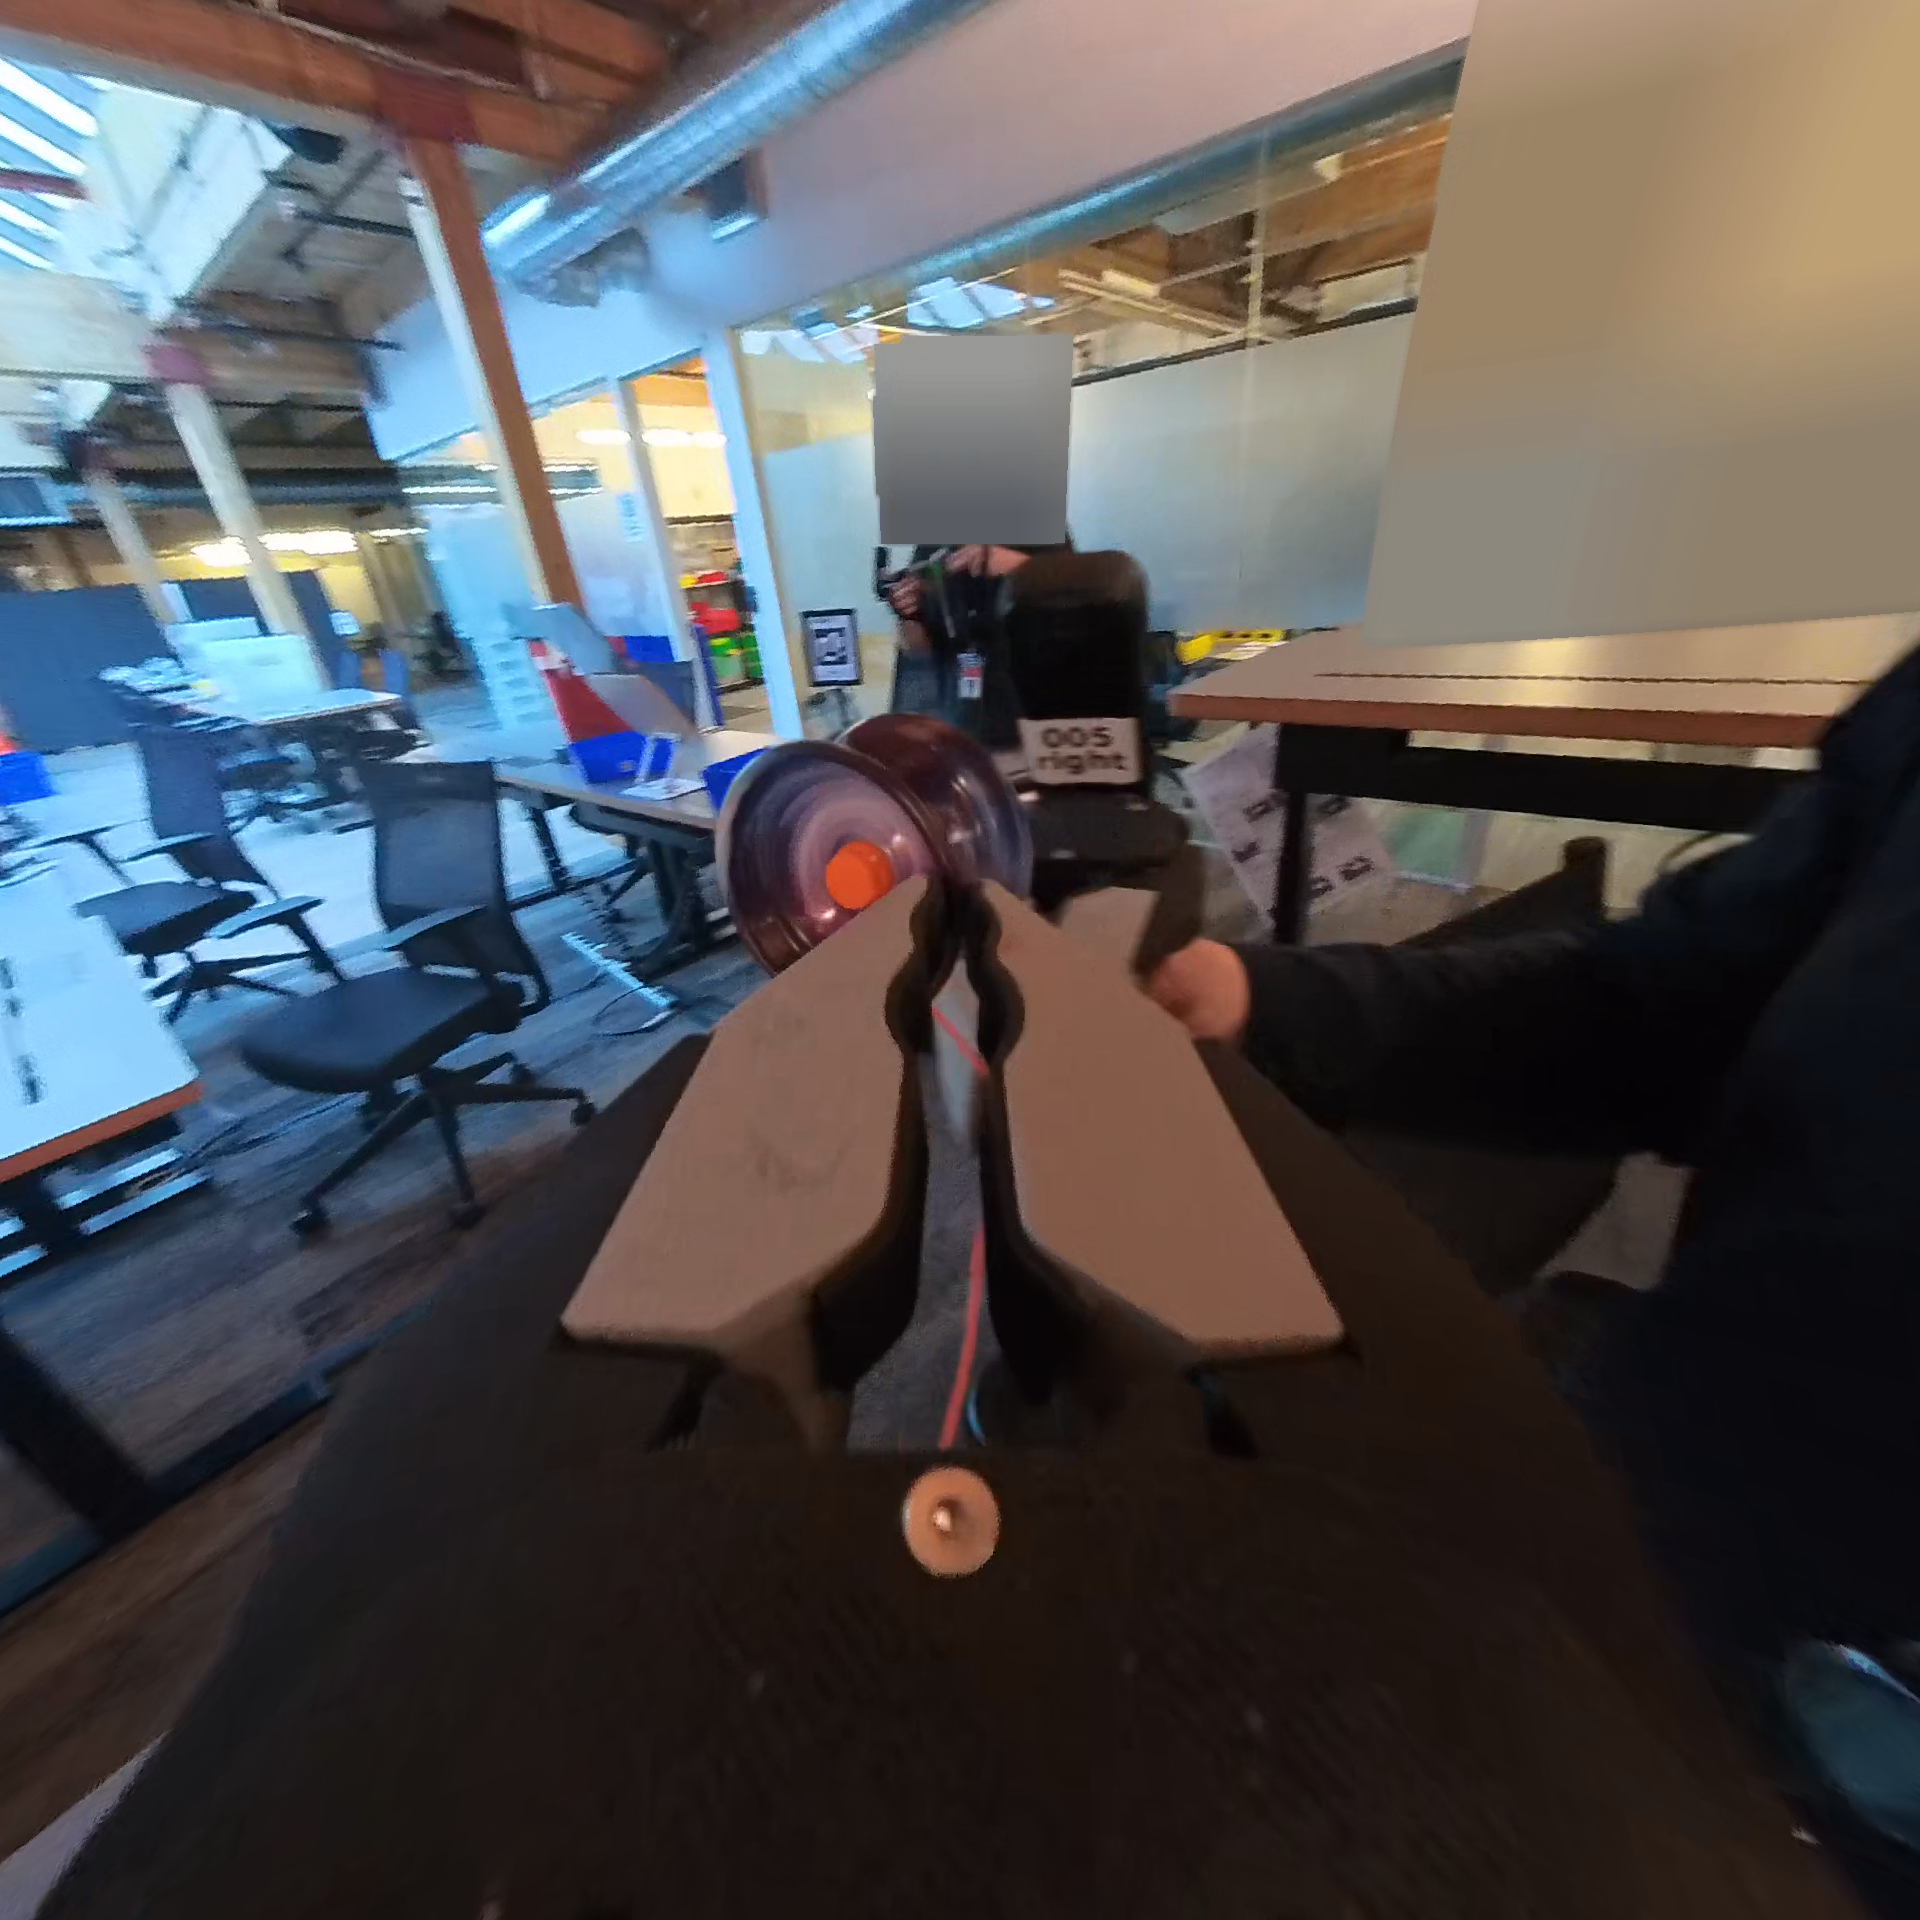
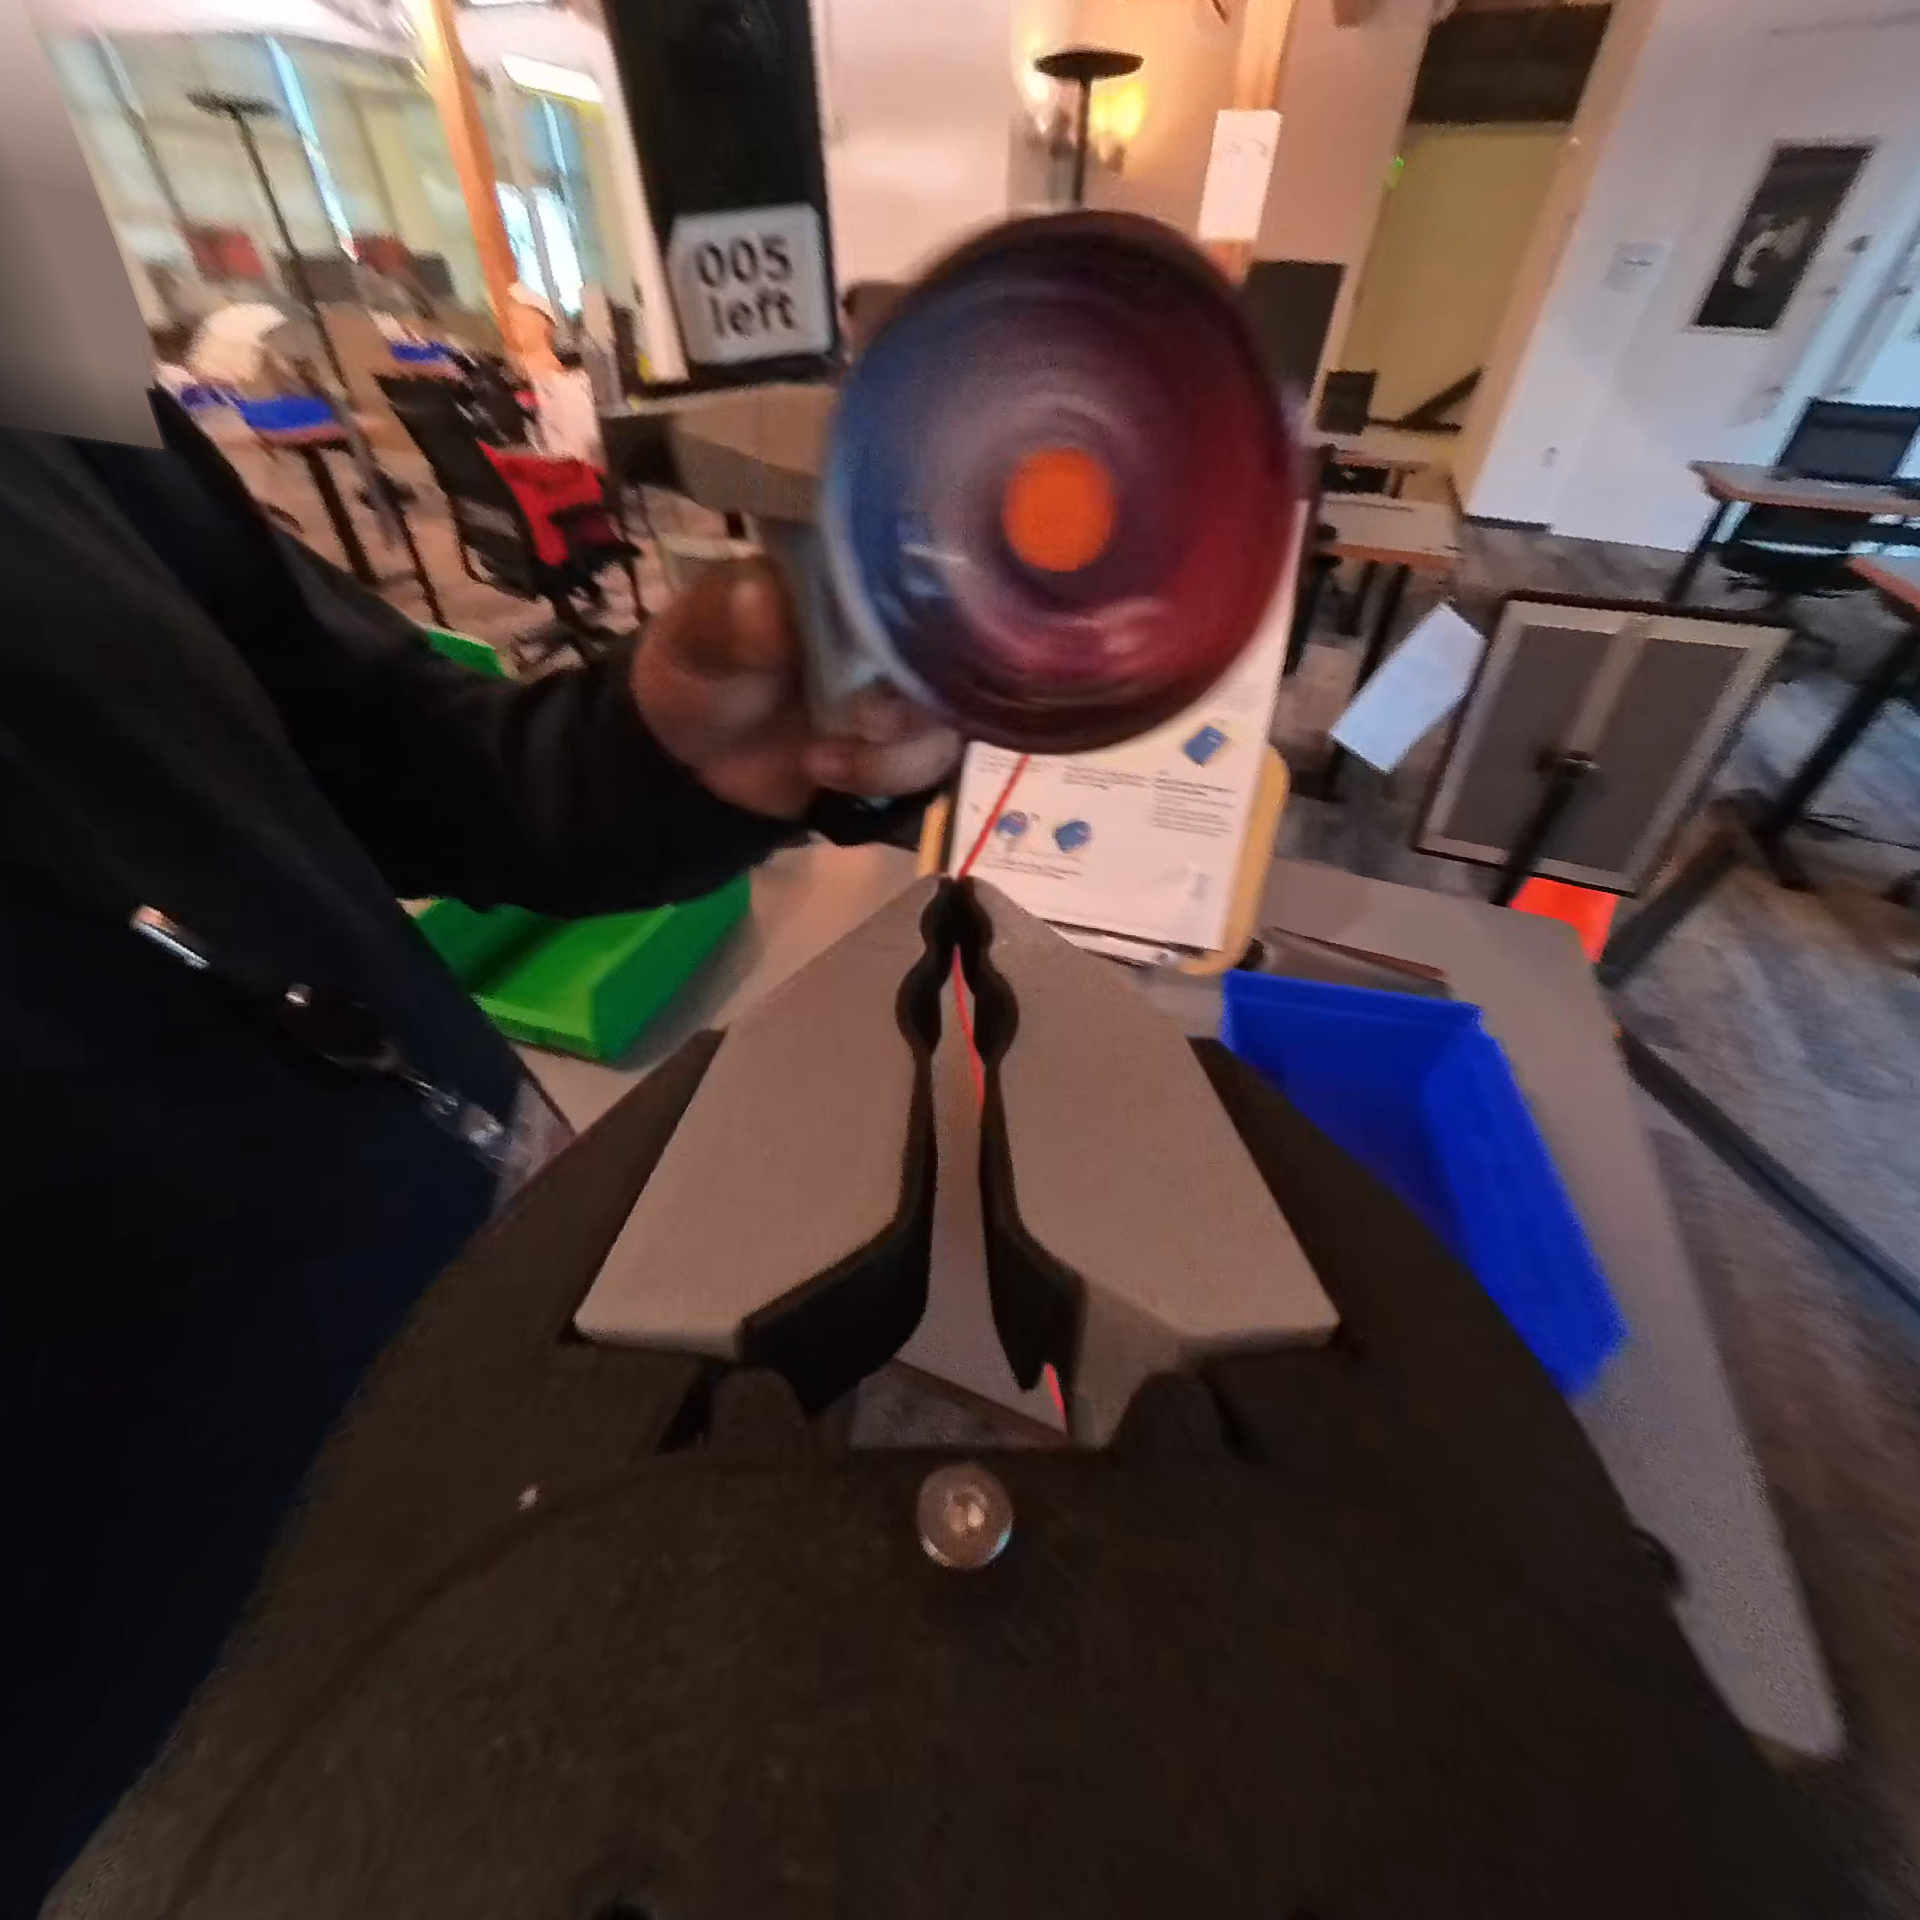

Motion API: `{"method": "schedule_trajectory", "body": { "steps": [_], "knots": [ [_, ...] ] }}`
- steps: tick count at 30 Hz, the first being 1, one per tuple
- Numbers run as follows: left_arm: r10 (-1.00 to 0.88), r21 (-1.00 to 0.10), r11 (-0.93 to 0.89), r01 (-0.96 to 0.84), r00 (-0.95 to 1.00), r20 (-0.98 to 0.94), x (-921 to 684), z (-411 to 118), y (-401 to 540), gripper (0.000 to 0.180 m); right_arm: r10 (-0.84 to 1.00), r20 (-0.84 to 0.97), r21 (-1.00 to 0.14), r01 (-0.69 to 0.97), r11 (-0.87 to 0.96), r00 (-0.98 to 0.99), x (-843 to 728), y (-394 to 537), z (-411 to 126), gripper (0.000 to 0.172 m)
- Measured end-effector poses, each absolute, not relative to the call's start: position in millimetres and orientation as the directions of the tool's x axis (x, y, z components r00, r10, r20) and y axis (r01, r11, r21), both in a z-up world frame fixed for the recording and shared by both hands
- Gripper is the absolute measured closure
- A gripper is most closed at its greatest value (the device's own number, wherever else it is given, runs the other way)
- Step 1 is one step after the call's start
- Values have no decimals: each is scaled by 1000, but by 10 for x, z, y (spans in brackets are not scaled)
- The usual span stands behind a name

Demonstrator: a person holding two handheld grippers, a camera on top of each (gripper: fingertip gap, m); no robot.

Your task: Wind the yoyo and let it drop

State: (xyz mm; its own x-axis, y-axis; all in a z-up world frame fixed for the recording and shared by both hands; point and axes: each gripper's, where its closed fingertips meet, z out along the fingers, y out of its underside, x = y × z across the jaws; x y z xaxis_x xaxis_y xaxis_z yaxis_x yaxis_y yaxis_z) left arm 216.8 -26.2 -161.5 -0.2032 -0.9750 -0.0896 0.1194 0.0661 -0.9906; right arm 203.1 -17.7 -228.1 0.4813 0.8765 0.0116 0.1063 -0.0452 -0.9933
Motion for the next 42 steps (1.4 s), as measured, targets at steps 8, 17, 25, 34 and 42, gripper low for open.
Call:
{"method": "schedule_trajectory", "body": {
  "steps": [8,17,25,34,42],
  "knots": [
    [-959,-958,282,-53,-45,-280,2120,-2082,-42,180,914,-47,-988,114,-101,402,1617,-540,-2274,172],
    [-928,-946,296,-128,-273,-253,1866,-2530,-452,179,770,245,-896,441,-52,589,2115,-188,-2124,172],
    [-959,-999,17,37,-283,-26,1635,-2035,-398,179,907,85,-947,316,-54,412,1671,-20,-2574,172],
    [-998,-989,-10,151,58,19,1948,-1688,317,180,980,-176,-984,-4,-176,95,1641,118,-2514,172],
    [-902,-950,148,-276,355,-244,2741,-2280,950,180,975,-193,-979,-38,-198,-105,2407,127,-2369,172]
  ]
}}
